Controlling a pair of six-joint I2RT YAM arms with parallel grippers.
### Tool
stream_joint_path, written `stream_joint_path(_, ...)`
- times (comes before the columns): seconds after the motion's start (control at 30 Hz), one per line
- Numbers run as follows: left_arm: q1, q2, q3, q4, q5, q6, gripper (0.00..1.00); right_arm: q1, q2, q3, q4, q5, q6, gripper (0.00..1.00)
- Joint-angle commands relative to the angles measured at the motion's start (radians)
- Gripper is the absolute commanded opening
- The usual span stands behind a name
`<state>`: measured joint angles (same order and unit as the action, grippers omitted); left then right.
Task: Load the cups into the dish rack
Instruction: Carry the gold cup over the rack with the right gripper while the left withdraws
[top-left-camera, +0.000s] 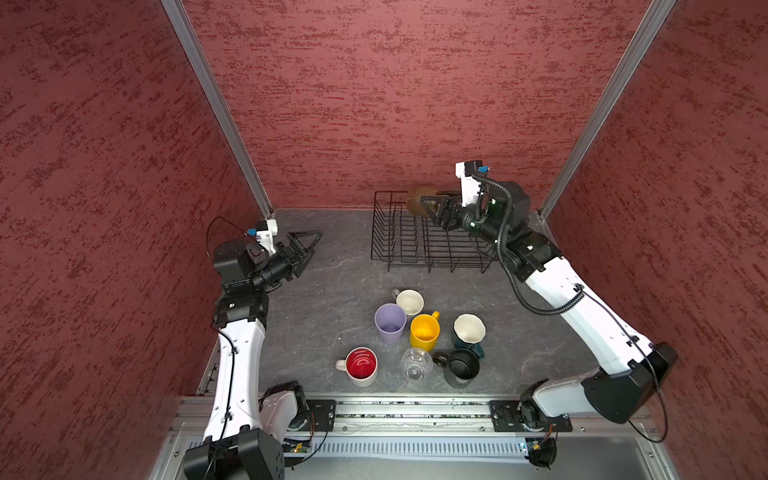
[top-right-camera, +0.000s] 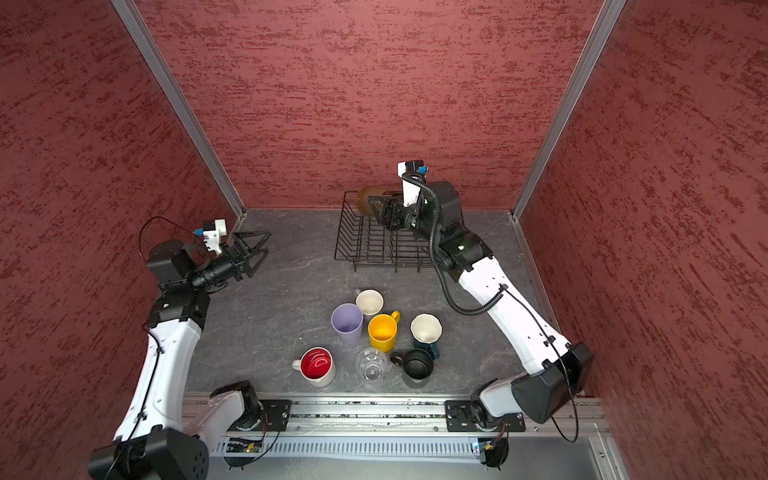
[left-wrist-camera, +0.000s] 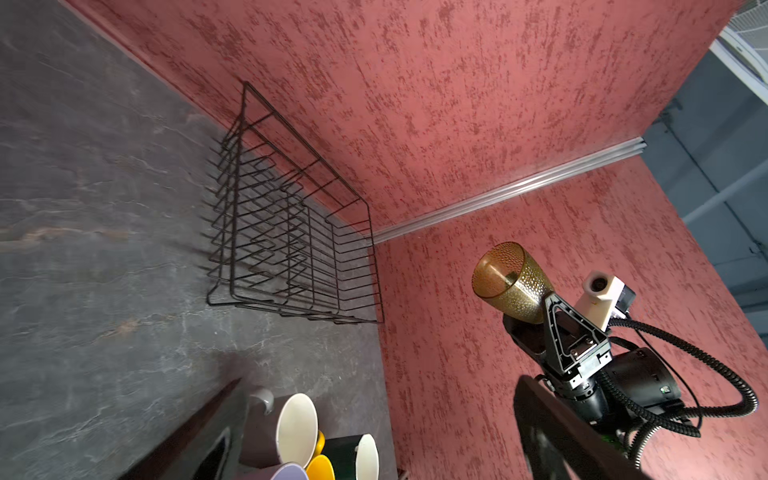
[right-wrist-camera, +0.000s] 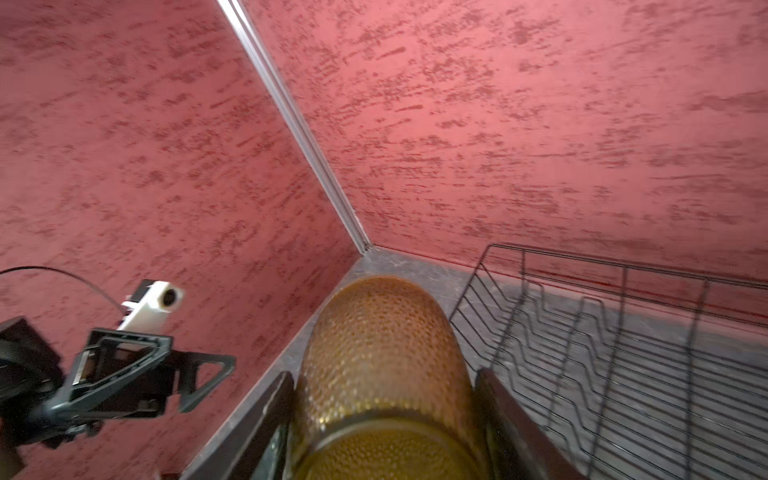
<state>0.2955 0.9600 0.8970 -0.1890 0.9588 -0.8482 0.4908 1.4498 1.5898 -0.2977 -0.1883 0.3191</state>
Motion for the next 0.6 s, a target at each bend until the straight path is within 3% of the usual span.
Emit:
stream_joint_path(0.0, 0.016, -0.018, 0.049, -0.136, -0.075, 0.123, 0.99, -0.063, 0.057, 0.079, -0.147, 0.088, -0.047, 0.22)
stream_joint_path(0.27, 0.041, -0.043, 0.074, -0.187, -0.126, 0.170, 0.99, -0.182, 0.196, 0.172, -0.251, 0.228, -0.130, 0.21)
stream_joint_path(0.57, 0.069, -0.071, 0.087, -0.218, -0.136, 0.161, 1.00, -0.280, 0.403, 0.274, -0.252, 0.275, -0.190, 0.19)
